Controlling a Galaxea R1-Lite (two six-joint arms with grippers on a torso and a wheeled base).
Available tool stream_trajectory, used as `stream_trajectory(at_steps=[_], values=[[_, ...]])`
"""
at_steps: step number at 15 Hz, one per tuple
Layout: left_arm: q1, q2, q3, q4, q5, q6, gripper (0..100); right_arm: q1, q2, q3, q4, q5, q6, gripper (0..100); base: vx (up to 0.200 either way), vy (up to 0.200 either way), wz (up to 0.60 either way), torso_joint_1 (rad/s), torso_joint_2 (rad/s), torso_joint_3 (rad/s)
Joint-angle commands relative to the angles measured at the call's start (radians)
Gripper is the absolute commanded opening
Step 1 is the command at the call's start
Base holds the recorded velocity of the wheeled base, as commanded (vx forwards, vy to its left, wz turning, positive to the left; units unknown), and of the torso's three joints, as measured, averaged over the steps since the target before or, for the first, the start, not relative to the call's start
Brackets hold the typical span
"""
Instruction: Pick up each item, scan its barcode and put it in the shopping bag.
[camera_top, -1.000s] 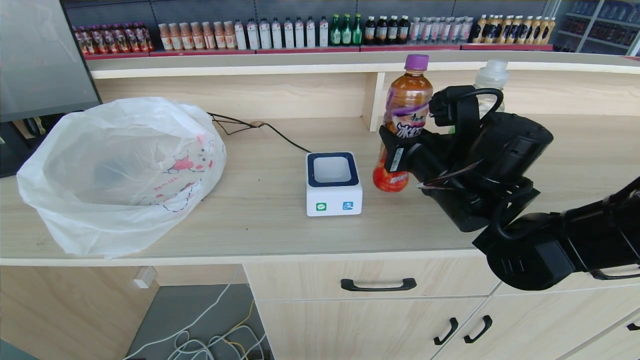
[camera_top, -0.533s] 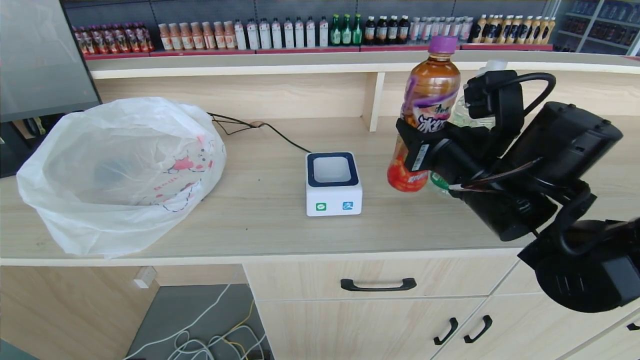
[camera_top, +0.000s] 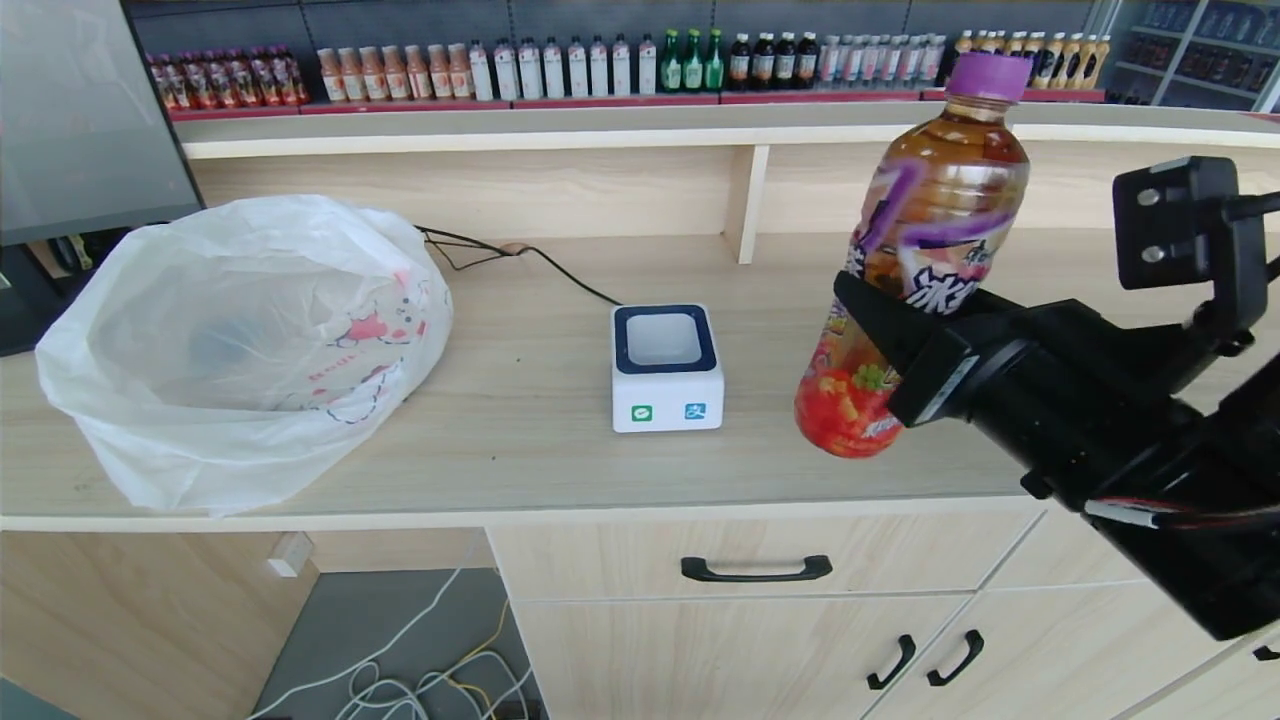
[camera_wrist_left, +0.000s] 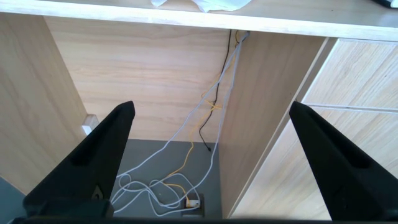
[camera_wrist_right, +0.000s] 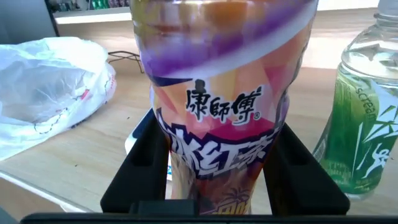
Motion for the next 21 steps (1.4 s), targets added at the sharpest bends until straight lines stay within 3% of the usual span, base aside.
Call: stream_trajectory(at_steps=[1,3,10,14,16,18,20,21], values=[[0.000,0.000,0.000,0.000,0.000,0.000,100,0.011,-0.136,0.124,0.001,0.000,0.020,0,0.000,0.000,0.00,0.000,0.00,0.000],[0.000,0.000,0.000,0.000,0.000,0.000,100,0.011,-0.230,0.241,0.006,0.000,0.022,0,0.000,0.000,0.00,0.000,0.00,0.000],[0.000,0.000,0.000,0.000,0.000,0.000,100,0.035,-0.353,0.255,0.010,0.026,0.016,0,0.000,0.000,0.00,0.000,0.00,0.000],[0.000,0.000,0.000,0.000,0.000,0.000,100,0.054,-0.388,0.288,0.012,0.204,0.004,0,0.000,0.000,0.00,0.000,0.00,0.000],[0.000,0.000,0.000,0.000,0.000,0.000,100,0.071,-0.374,0.293,0.012,0.270,-0.078,0,0.000,0.000,0.00,0.000,0.00,0.000],[0.000,0.000,0.000,0.000,0.000,0.000,100,0.124,-0.365,0.310,0.012,0.270,-0.184,0,0.000,0.000,0.00,0.000,0.00,0.000],[0.000,0.000,0.000,0.000,0.000,0.000,100,0.153,-0.350,0.291,0.010,0.273,-0.365,0,0.000,0.000,0.00,0.000,0.00,0.000],[0.000,0.000,0.000,0.000,0.000,0.000,100,0.213,-0.347,0.288,0.010,0.270,-0.441,0,0.000,0.000,0.00,0.000,0.00,0.000]])
